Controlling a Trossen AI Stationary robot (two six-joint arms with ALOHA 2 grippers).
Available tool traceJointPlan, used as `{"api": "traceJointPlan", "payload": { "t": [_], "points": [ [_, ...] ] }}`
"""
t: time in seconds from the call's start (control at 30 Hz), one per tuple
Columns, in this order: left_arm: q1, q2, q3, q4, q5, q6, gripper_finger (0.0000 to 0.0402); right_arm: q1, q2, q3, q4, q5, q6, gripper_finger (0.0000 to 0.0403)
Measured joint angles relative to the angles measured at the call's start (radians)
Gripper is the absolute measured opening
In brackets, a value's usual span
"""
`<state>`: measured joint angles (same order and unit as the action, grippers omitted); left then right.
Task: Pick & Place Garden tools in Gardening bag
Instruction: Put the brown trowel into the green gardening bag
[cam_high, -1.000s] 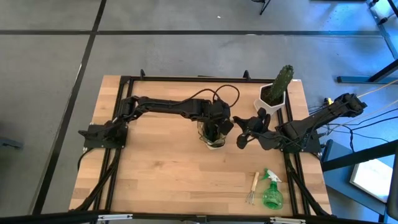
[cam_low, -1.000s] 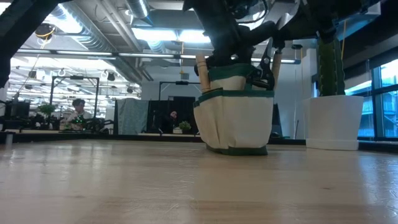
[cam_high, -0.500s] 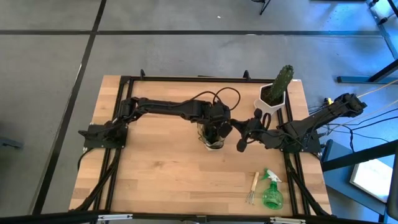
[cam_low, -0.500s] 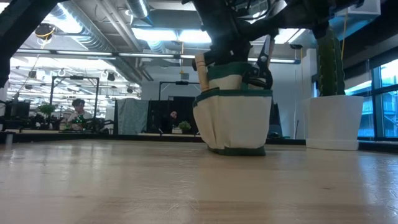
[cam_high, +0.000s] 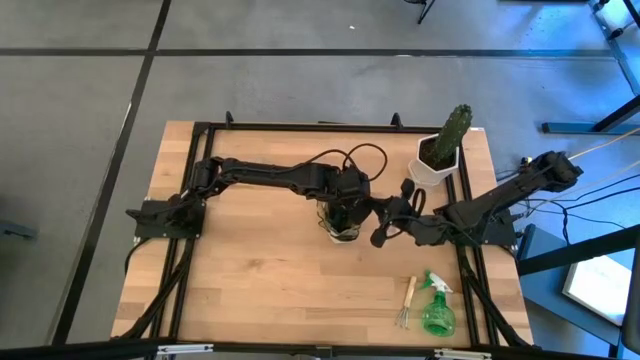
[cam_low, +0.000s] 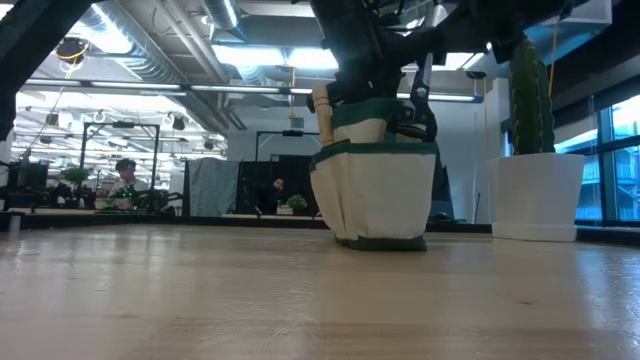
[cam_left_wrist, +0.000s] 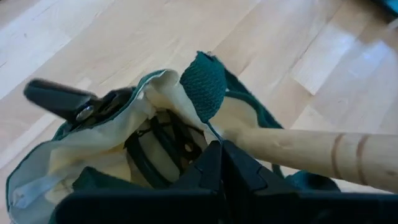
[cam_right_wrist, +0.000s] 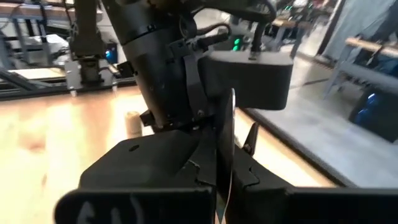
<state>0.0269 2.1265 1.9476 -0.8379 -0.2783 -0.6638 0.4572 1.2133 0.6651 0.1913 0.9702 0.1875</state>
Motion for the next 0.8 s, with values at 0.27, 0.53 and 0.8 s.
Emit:
{"api": "traceJointPlan", "payload": {
  "t": [0.27, 0.53, 0.8],
  "points": [
    [-0.002, -0.003, 0.001, 0.018, 0.008, 0.010, 0.0002, 0.060, -0.003, -0.002, 0.091, 0.057, -0.076, 0.0000],
    [-0.002, -0.003, 0.001, 0.003, 0.008, 0.022, 0.0002, 0.060, 0.021, -0.001, 0.105, 0.036, -0.017, 0.0000],
    [-0.003, -0.001, 0.000, -0.003, 0.006, 0.030, 0.0002, 0.068, 0.042, 0.000, 0.105, 0.040, 0.035, 0.0000]
  ]
}}
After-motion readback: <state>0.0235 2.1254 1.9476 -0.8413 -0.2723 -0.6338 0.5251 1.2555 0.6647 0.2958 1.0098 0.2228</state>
